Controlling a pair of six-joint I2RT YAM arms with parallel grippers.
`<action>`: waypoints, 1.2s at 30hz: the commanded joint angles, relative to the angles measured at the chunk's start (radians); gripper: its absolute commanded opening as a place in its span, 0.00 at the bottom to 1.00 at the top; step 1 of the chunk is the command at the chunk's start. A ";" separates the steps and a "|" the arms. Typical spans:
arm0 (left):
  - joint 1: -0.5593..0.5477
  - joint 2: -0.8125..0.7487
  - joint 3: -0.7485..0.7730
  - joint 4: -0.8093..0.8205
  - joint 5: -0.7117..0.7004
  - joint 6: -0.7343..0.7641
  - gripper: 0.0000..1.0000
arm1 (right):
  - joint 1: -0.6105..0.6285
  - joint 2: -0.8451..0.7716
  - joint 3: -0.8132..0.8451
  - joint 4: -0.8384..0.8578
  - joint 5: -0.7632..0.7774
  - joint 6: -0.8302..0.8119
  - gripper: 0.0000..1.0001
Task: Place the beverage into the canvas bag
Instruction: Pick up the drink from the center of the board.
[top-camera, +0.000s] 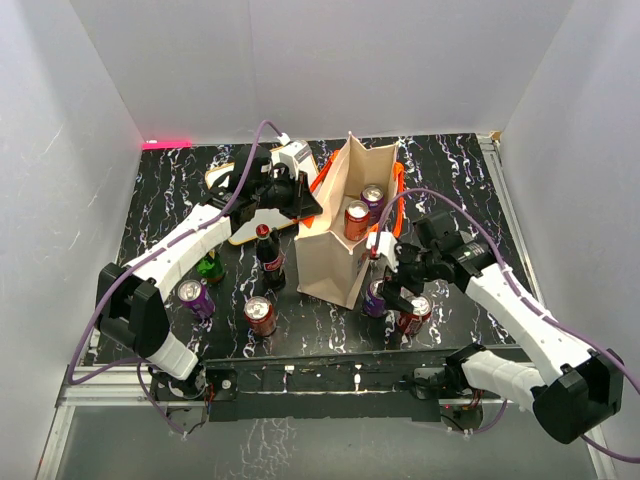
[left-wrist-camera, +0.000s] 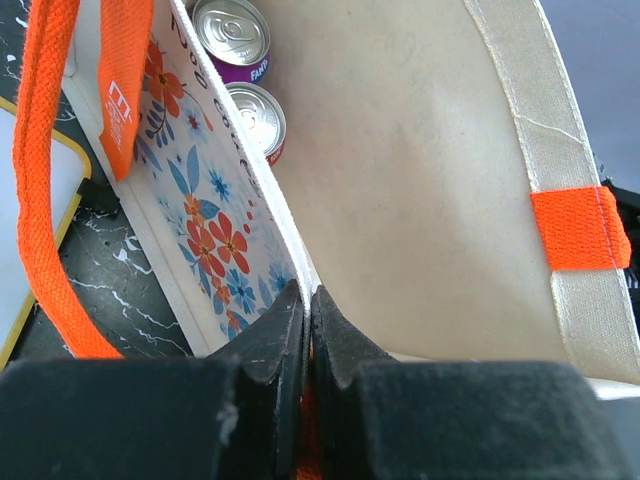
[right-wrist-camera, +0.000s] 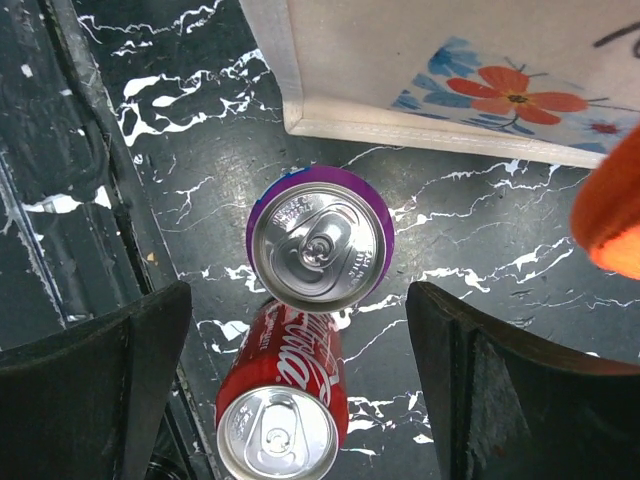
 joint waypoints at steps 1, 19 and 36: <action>-0.002 -0.042 0.026 -0.037 0.020 0.018 0.00 | 0.031 0.009 -0.034 0.152 0.038 0.025 0.93; -0.002 -0.015 0.038 -0.040 0.024 0.022 0.00 | 0.103 0.028 -0.199 0.364 0.072 0.043 0.78; -0.002 0.014 0.062 -0.065 0.021 0.075 0.00 | 0.101 -0.021 -0.105 0.276 -0.011 0.069 0.17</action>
